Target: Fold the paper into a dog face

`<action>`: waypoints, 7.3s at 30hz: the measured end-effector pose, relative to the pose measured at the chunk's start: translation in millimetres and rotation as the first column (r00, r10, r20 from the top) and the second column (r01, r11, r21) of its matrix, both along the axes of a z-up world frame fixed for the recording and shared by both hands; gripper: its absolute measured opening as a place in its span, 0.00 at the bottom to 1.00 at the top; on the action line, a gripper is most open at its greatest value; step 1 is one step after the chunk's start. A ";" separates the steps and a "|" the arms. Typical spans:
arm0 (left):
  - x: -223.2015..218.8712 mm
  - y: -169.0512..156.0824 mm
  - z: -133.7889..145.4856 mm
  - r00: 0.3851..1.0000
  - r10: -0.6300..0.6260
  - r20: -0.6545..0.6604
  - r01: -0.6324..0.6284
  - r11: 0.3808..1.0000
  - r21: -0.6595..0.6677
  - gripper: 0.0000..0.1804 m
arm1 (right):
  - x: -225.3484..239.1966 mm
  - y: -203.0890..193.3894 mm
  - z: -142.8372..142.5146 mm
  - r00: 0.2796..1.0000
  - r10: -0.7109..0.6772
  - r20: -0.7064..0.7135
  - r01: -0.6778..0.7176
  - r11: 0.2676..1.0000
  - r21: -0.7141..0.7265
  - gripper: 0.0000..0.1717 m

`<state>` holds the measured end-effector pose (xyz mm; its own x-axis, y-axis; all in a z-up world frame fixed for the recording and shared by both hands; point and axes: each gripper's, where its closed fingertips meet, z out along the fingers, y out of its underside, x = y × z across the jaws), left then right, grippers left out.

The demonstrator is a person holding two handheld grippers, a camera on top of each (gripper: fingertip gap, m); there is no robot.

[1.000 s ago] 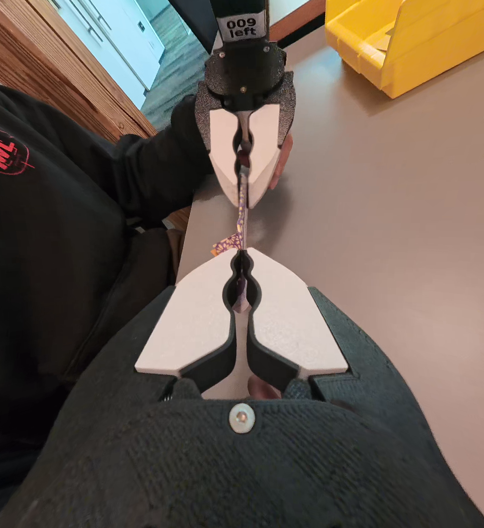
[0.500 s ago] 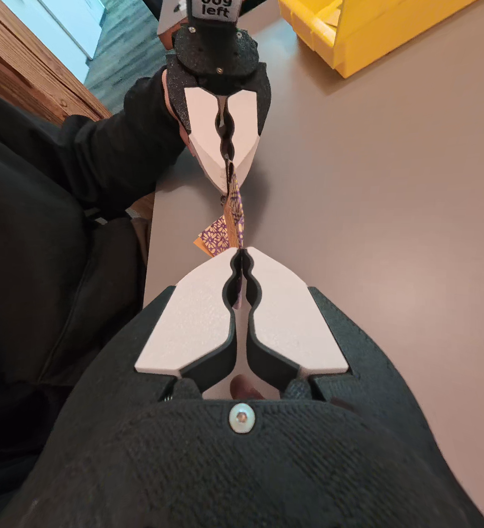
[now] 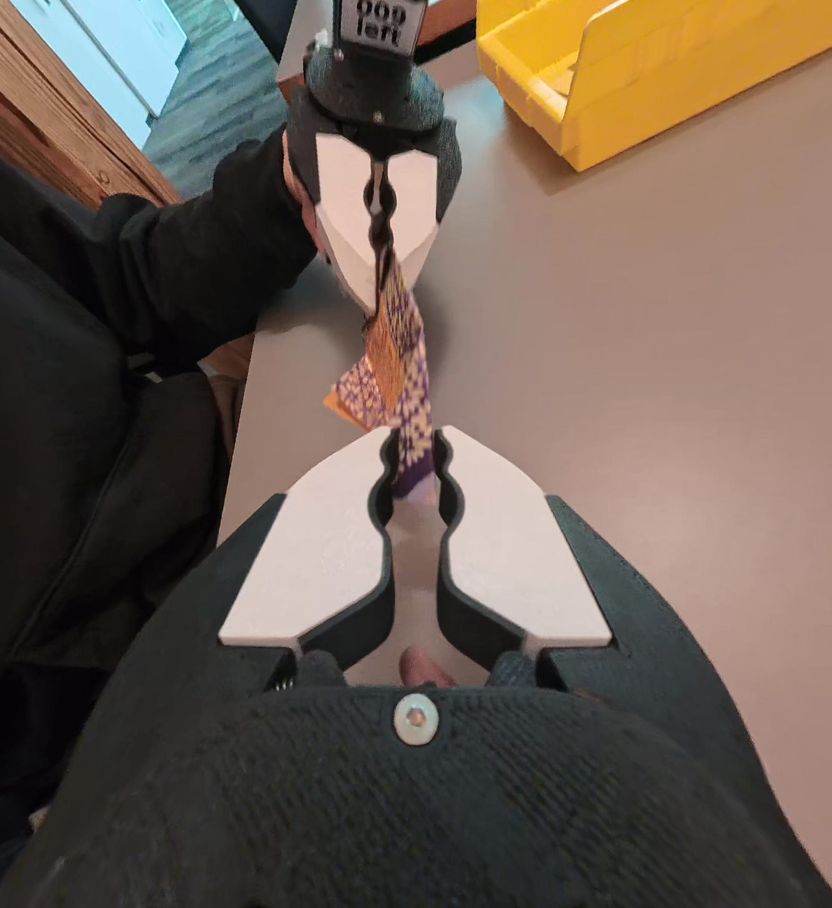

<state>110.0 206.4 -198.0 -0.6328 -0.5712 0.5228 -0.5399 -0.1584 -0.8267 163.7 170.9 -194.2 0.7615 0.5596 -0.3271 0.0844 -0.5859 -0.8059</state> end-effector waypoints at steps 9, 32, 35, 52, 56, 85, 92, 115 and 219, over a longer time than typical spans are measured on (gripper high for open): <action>-6.8 3.5 10.4 0.999 -0.017 0.043 0.018 0.999 -0.031 0.00 | -9.5 -6.1 8.4 0.995 0.055 -0.078 -0.051 0.997 0.054 0.08; -7.4 6.2 18.9 0.995 -0.009 0.103 0.015 0.998 -0.063 0.00 | -3.2 -2.4 25.8 0.958 -0.008 -0.286 0.034 0.996 0.086 0.00; -7.7 6.2 20.8 0.993 -0.008 0.114 0.016 0.998 -0.065 0.00 | -6.4 -5.3 30.0 0.948 0.015 -0.317 0.017 0.995 0.099 0.00; -9.6 4.9 35.8 0.984 -0.004 0.180 0.025 0.993 -0.116 0.00 | 0.6 6.3 54.8 0.899 -0.015 -0.437 0.148 0.951 0.272 0.01; -9.6 5.4 37.5 0.982 -0.001 0.190 0.027 0.991 -0.130 0.00 | 0.0 6.5 57.0 0.898 -0.008 -0.440 0.145 0.949 0.280 0.00; 23.8 30.4 85.8 0.899 0.359 0.250 -0.145 0.784 -0.603 0.00 | -24.1 46.6 90.5 0.753 -0.050 -0.656 0.516 0.662 0.543 0.03; 26.8 26.0 82.6 0.896 0.365 0.252 -0.177 0.815 -0.552 0.00 | -17.3 45.4 93.8 0.770 -0.094 -0.631 0.541 0.619 0.568 0.00; 38.5 -1.8 58.3 0.859 0.359 0.366 -0.351 0.932 -0.091 0.04 | -8.0 53.3 92.5 0.655 -0.149 -0.741 0.637 0.636 0.435 0.00; 17.2 33.9 88.7 0.863 0.398 0.311 -0.312 0.904 -0.292 0.00 | 14.9 21.3 112.9 0.704 -0.233 -0.671 0.688 0.459 0.562 0.00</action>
